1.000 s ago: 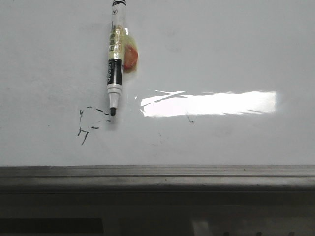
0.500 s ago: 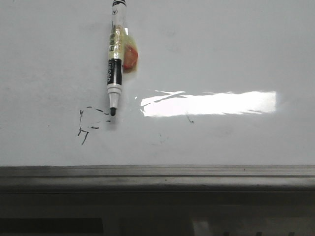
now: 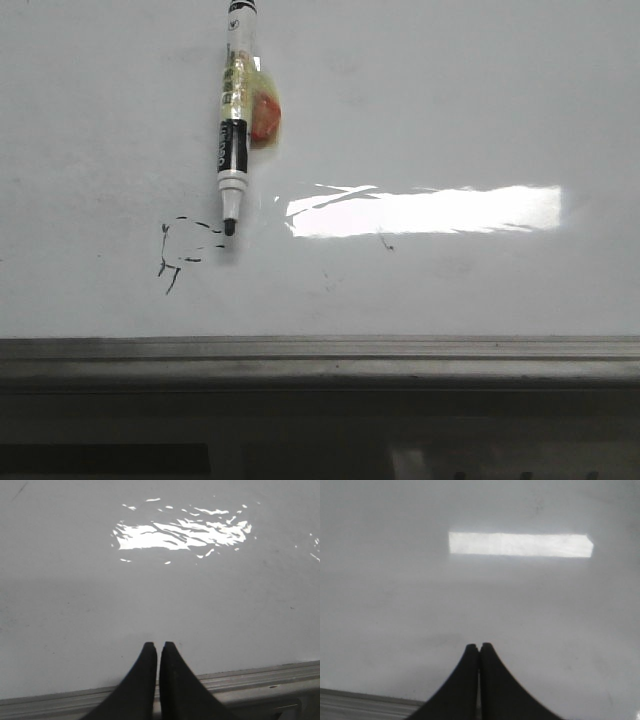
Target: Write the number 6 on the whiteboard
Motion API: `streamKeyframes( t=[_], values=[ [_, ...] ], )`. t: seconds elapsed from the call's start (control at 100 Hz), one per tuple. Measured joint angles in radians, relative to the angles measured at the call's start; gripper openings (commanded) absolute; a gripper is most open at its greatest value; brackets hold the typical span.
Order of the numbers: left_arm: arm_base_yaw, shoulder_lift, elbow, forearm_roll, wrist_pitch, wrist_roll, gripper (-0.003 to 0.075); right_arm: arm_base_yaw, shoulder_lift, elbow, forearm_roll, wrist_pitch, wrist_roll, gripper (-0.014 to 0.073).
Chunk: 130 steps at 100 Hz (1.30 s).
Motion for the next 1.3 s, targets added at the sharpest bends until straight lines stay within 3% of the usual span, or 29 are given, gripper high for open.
streamKeyframes(
  t=[0.3,0.5,0.7,0.91,1.0,1.08,1.3],
  values=[
    [0.000,0.000,0.000,0.000,0.000,0.000,-0.0020,0.000,0.000,0.000,-0.002,-0.055,0.000,-0.0045],
    [0.000,0.000,0.000,-0.035,-0.030,0.000,-0.0020,0.000,0.000,0.000,-0.003,-0.192,0.000,-0.0045],
    [0.000,0.000,0.000,-0.282,-0.137,0.000,-0.0020,0.000,0.000,0.000,0.093,-0.377,0.000,-0.0045],
    [0.000,0.000,0.000,-0.591,-0.188,-0.002,-0.0020,0.000,0.000,0.000,0.349,-0.456,0.000,-0.0045],
    [0.000,0.000,0.000,-0.714,-0.204,-0.002,-0.0020,0.000,0.000,0.000,0.455,-0.454,0.000,-0.0045],
    [0.000,0.000,-0.002,-0.737,-0.206,0.005,-0.0020,0.000,0.000,-0.027,0.492,-0.397,0.002,-0.0045],
    [0.000,0.028,-0.114,-0.580,-0.140,0.025,-0.0020,0.000,0.014,-0.250,0.388,-0.071,0.002,-0.0044]
  ],
)
